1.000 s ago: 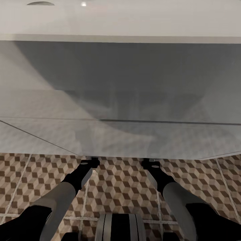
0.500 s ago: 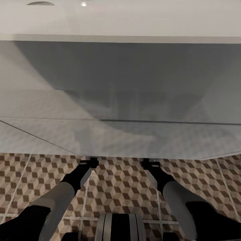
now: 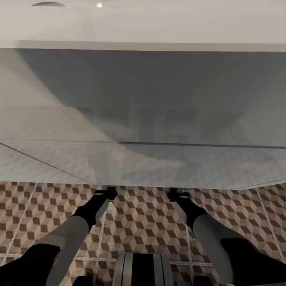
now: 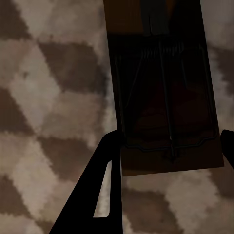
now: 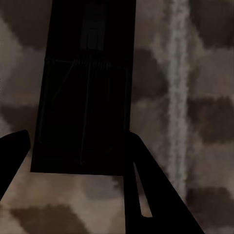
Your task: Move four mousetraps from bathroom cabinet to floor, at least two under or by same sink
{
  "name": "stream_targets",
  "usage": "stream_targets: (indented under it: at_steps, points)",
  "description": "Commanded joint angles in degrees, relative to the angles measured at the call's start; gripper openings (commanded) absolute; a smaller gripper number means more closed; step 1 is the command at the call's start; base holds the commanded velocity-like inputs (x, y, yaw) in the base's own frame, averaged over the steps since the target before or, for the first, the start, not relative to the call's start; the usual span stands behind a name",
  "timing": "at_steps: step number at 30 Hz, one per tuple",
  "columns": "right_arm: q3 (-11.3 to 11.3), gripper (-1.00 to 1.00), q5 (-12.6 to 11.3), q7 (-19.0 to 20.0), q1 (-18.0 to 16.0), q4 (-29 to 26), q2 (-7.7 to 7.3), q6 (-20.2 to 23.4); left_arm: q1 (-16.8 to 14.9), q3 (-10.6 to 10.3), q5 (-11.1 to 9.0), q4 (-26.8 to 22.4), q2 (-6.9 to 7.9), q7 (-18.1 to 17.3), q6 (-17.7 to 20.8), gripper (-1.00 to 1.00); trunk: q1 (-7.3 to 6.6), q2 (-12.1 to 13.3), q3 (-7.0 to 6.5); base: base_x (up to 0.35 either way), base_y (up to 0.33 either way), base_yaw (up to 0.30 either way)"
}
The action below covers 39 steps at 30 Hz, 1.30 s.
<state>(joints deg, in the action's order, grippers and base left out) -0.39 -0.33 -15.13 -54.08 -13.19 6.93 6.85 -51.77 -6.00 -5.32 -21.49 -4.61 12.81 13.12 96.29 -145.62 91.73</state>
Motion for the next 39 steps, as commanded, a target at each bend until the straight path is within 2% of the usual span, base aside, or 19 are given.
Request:
stream_targets:
  at_steps: [1,39]
  points:
    - [-0.14,-1.00,-0.26,-0.21,0.00,-0.09,0.02,0.34,0.00,-0.50,-0.48,-0.12,0.04,0.55,0.33,-1.00,-0.01,-0.01,0.03,0.000,0.000,0.000]
    - [0.22,-1.00,-0.36,0.98,-0.02,-0.95,0.30,-0.04,0.00,-0.50,-0.39,-0.47,-0.08,0.55,0.06,-1.00,-0.01,-0.01,0.03,0.000,0.000,0.000]
